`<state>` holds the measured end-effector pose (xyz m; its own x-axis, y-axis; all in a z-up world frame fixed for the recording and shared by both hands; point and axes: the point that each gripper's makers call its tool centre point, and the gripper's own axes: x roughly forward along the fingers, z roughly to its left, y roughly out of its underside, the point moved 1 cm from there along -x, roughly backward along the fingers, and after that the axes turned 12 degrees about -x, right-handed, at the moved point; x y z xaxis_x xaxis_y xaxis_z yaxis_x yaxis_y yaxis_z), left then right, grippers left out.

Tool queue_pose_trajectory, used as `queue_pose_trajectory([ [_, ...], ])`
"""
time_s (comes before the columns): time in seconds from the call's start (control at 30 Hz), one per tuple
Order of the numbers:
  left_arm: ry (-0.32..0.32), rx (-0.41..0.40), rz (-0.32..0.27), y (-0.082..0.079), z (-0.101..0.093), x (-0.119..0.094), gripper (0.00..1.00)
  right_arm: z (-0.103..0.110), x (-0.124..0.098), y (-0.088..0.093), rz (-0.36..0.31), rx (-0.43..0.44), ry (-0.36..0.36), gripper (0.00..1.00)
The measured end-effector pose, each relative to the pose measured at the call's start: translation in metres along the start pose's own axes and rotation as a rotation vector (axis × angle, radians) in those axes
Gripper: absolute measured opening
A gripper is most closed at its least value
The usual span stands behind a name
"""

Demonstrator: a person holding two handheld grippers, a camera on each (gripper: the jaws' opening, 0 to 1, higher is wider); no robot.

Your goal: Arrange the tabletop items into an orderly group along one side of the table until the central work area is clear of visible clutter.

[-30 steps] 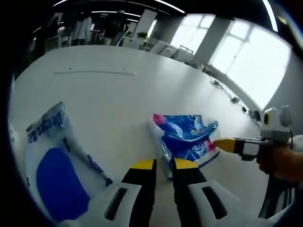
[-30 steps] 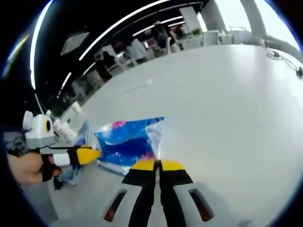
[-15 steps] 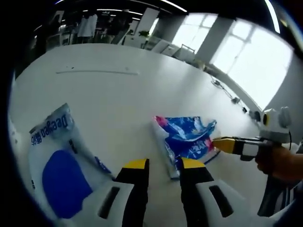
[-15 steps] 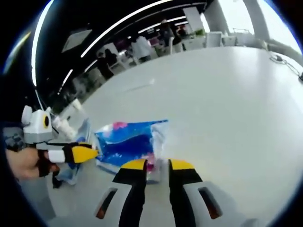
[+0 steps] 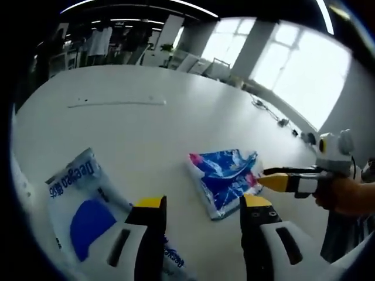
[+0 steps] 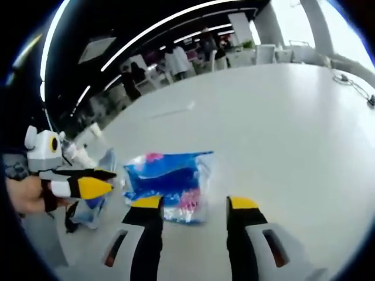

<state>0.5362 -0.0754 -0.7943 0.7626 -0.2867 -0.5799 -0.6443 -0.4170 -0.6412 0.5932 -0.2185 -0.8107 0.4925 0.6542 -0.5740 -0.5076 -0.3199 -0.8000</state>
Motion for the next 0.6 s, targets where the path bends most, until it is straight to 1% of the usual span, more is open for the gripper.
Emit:
queue_pose_trajectory([
  [0.07,0.007,0.009,-0.009,-0.002,-0.001,-0.004,0.52,0.002,-0.003,0.0,-0.005,0.002,0.005,0.41],
  [0.23,0.025,0.017,-0.015,-0.003,-0.002,-0.016,0.55,0.011,-0.011,0.0,-0.015,-0.001,0.016,0.42],
  [0.47,0.018,0.024,-0.014,-0.003,0.008,-0.038,0.57,0.023,-0.021,0.003,-0.023,0.009,0.034,0.42],
  [0.6,0.01,0.035,-0.011,-0.002,0.015,-0.051,0.57,0.03,-0.026,0.004,-0.022,-0.006,0.059,0.42],
])
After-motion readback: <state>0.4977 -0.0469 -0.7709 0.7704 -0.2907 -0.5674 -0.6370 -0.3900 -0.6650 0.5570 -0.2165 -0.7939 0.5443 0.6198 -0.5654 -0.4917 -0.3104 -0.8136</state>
